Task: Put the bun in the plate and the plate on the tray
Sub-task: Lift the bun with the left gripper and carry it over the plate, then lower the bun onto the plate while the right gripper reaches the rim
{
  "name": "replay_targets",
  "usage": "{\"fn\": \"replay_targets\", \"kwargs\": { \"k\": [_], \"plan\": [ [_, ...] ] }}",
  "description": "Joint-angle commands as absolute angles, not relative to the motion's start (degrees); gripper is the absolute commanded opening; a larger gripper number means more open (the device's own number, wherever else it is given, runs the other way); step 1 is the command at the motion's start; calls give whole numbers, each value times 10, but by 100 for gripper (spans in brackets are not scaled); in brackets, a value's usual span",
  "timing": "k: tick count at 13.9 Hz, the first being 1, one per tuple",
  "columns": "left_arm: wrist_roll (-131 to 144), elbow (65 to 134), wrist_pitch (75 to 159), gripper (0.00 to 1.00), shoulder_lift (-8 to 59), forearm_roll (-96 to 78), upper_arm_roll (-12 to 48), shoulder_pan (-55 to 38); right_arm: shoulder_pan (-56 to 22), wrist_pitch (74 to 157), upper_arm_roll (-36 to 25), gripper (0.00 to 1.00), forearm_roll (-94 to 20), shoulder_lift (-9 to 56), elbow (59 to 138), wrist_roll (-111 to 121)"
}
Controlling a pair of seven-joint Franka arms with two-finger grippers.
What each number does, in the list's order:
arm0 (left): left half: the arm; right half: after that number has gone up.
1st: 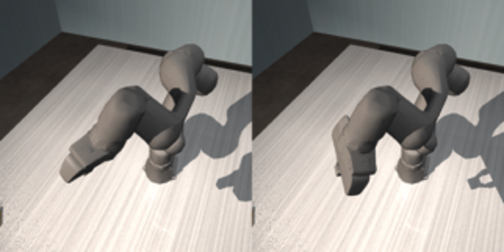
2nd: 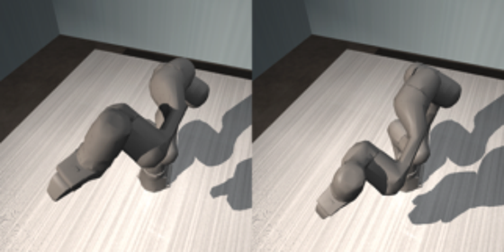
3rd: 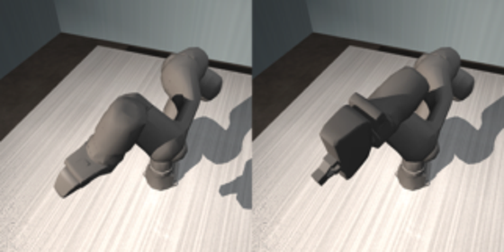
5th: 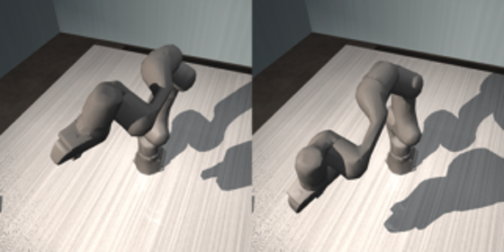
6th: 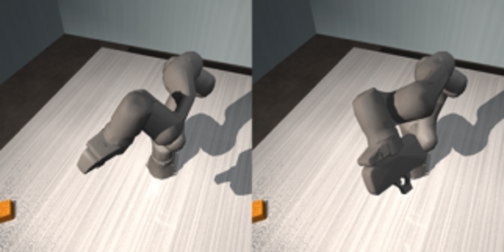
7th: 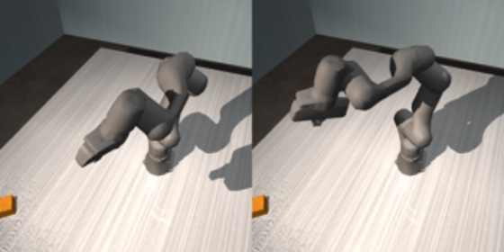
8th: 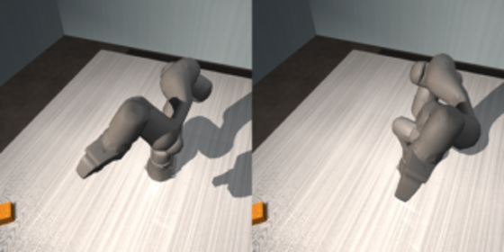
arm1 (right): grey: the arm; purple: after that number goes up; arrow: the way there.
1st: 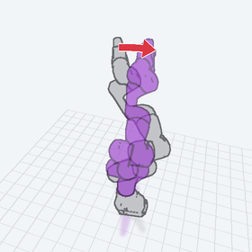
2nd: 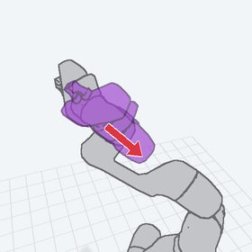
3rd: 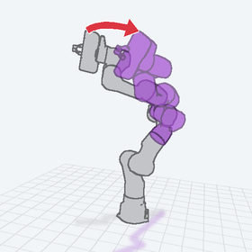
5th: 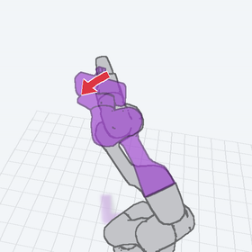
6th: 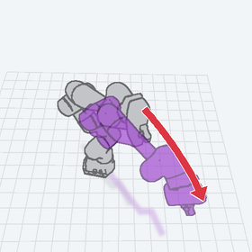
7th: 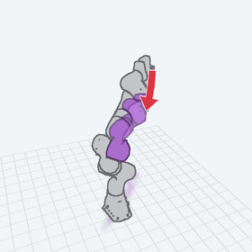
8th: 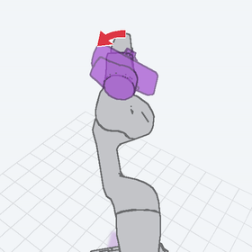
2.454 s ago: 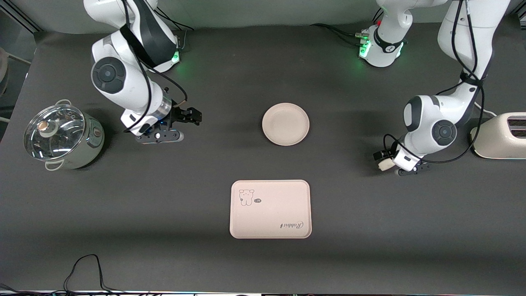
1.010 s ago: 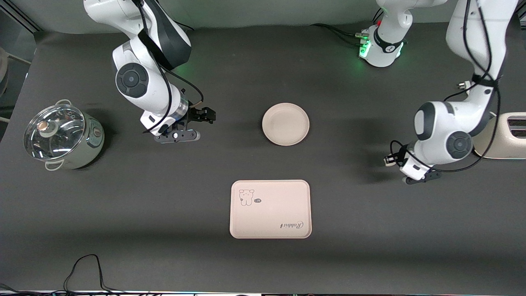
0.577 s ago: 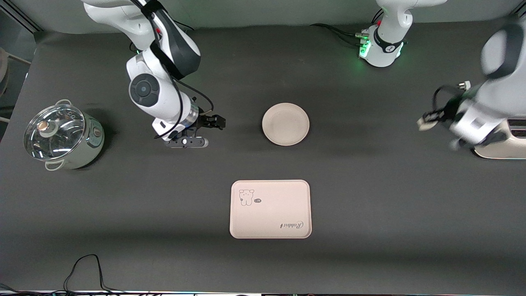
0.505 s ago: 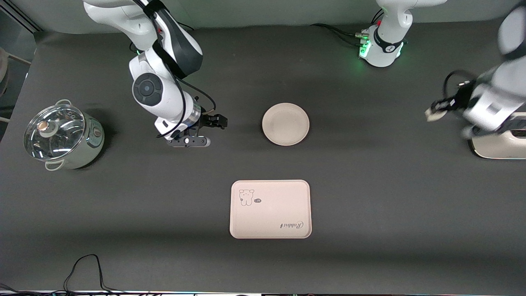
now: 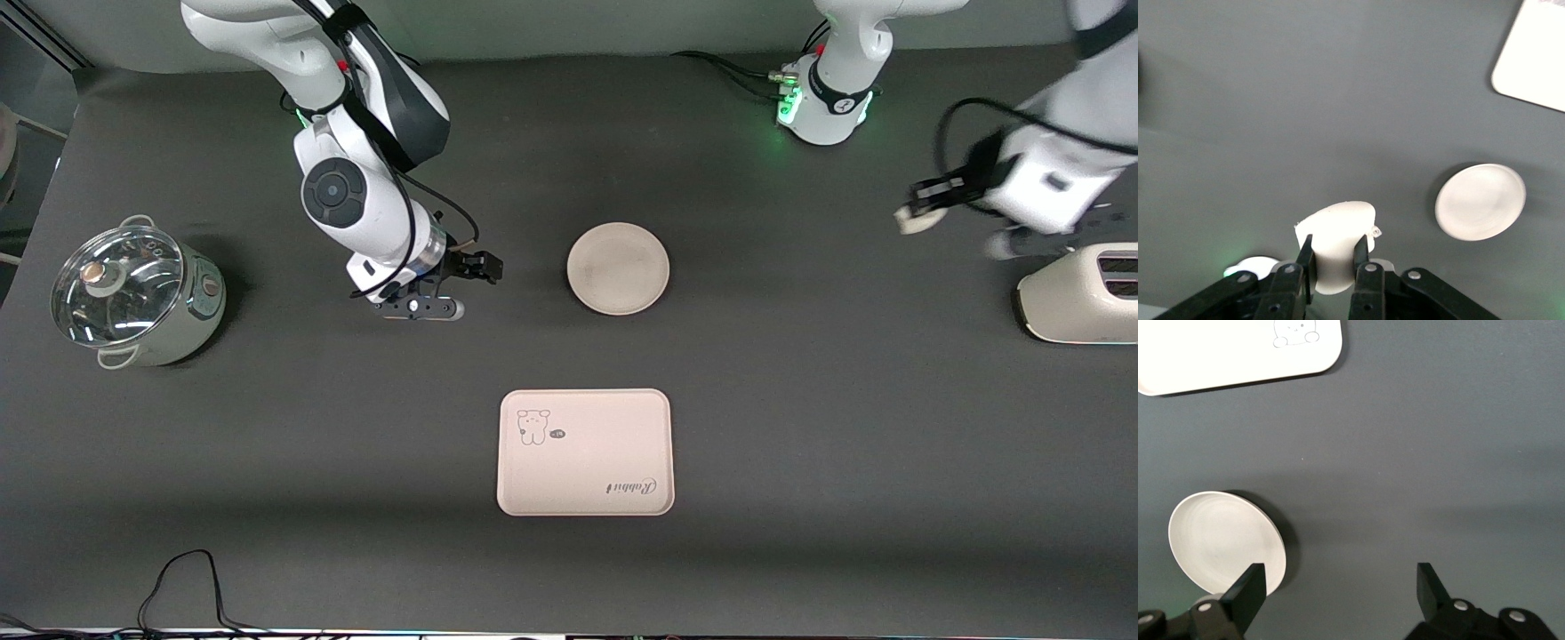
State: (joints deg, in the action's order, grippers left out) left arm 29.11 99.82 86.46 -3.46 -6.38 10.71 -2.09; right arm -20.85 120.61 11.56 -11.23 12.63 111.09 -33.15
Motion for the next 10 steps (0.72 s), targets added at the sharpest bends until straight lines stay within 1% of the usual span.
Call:
{"fn": "replay_targets", "kwargs": {
  "k": [1,2,4,6,8,10],
  "plan": [
    [434,1007,923,26,2,-67,156,-77,-214,1230,113,100,-121,150,1098,-344],
    [490,1009,947,26,21,-65,169,-108,-214,1235,112,100,-117,155,1098,-343],
    [581,1023,1002,26,53,-65,172,-181,-213,1244,109,100,-116,162,1096,-343],
    [647,1069,1081,28,71,-61,172,-246,-214,1247,109,100,-116,170,1094,-343],
    [672,1112,1154,28,92,-61,172,-281,-214,1252,109,100,-116,172,1094,-343],
    [685,1131,1210,28,132,-58,172,-300,-212,1256,109,100,-117,175,1093,-343]
  ]
}}
